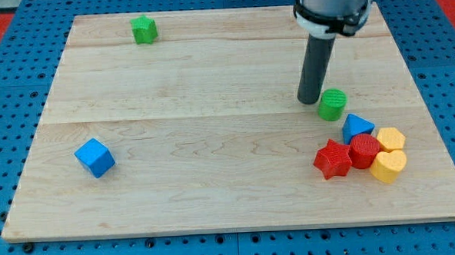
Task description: Move the green circle diagonal to the hexagon
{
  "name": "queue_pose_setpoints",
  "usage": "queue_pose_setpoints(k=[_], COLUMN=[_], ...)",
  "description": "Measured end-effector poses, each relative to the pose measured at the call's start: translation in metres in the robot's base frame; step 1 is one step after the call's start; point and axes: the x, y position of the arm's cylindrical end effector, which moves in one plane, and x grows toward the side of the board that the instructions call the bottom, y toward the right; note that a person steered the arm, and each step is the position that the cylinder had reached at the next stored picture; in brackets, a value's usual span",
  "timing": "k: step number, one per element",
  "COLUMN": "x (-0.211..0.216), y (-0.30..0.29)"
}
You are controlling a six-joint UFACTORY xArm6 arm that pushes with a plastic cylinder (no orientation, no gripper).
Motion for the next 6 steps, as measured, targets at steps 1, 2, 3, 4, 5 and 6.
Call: queue_pose_setpoints(k=[1, 2, 3, 4, 5, 6], x=[-0.020, 0.014, 0.032, 0.050, 0.041, 0.037], y=[-0.003, 0.009, 0.026, 0.032, -0.021, -0.120])
